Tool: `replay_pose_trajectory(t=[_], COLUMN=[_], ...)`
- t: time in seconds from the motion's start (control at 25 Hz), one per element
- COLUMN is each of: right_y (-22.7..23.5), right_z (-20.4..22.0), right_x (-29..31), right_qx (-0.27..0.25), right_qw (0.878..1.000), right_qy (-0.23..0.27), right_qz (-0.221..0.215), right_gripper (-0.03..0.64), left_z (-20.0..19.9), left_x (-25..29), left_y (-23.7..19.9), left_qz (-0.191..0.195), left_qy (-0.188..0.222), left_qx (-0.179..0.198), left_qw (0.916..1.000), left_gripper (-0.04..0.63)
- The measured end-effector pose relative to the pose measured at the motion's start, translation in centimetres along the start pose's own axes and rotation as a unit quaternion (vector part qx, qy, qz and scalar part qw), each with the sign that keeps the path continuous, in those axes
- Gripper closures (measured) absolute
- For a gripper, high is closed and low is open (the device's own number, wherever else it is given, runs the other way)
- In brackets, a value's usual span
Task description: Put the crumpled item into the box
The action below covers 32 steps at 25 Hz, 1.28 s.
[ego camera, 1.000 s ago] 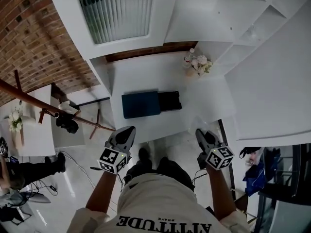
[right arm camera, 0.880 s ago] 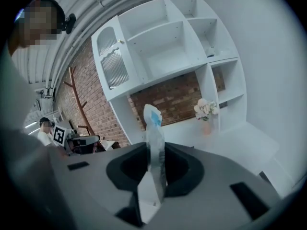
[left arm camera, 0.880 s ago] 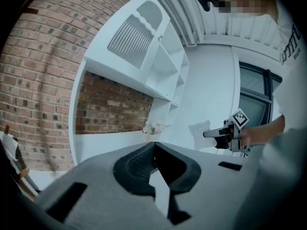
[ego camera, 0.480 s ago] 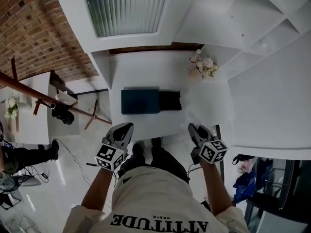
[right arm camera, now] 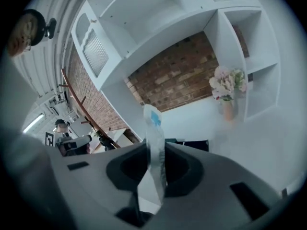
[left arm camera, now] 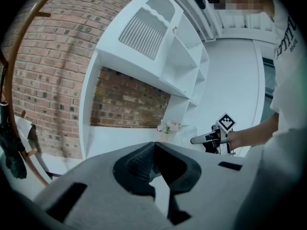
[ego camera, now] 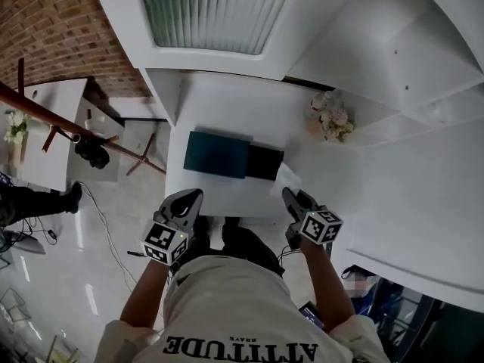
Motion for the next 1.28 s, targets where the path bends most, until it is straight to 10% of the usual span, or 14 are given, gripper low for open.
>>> replay_pose_trajectory(t=[1.28], right_y=[10.4], right_z=[7.8], right_x=[18.0], right_qx=[-0.078], right_qw=[0.969], right_qy=[-0.228], right_qz=[-0.059], right_gripper=[0.538], left_z=[5.1], left_x=[3.1], left_y=[1.3], left_qz=[-0.118], left_qy=[-0.032], left_qx=[-0.068], left_qw=[0.9901], left_gripper=[0.569])
Point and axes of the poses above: the fingertips, and each gripper's own axes: x forward along the fingers, y to its right, z out of its underside, the point moved 1 cm from there along -x, backward along the fingers, and after that the axes turned 1 degree about -x, right-handed, at the moved point
